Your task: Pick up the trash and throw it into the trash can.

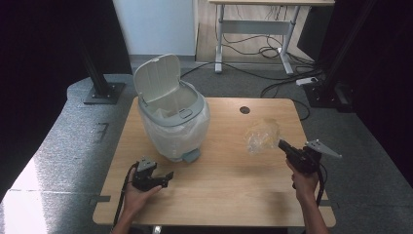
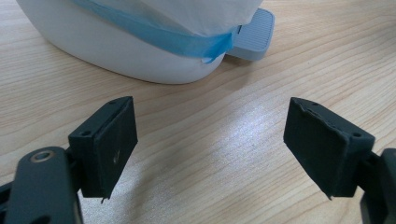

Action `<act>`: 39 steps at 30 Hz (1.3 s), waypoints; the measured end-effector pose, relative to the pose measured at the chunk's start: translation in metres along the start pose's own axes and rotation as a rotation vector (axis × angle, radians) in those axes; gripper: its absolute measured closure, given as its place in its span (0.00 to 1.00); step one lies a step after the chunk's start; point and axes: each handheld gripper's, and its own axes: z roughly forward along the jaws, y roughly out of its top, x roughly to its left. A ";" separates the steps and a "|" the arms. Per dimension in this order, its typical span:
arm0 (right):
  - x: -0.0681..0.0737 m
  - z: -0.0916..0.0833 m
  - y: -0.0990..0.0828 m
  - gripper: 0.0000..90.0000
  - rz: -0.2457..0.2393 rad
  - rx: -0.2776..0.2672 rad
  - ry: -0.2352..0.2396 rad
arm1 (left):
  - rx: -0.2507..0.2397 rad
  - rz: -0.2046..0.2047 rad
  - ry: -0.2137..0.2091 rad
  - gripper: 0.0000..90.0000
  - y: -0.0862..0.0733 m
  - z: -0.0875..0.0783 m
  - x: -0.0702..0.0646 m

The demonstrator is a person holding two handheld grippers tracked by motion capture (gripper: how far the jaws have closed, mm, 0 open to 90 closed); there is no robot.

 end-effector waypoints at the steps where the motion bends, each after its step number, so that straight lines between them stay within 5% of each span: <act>1: 0.000 0.000 0.000 1.00 0.000 0.000 0.000 | -0.001 -0.001 0.000 0.19 0.000 0.000 0.000; 12: 0.026 -0.010 0.028 1.00 -0.026 -0.064 0.058 | -0.006 -0.018 0.002 0.19 0.000 -0.002 0.003; 39: 0.076 0.004 0.093 1.00 -0.059 -0.140 0.160 | 0.018 -0.022 -0.013 0.19 -0.001 0.001 0.004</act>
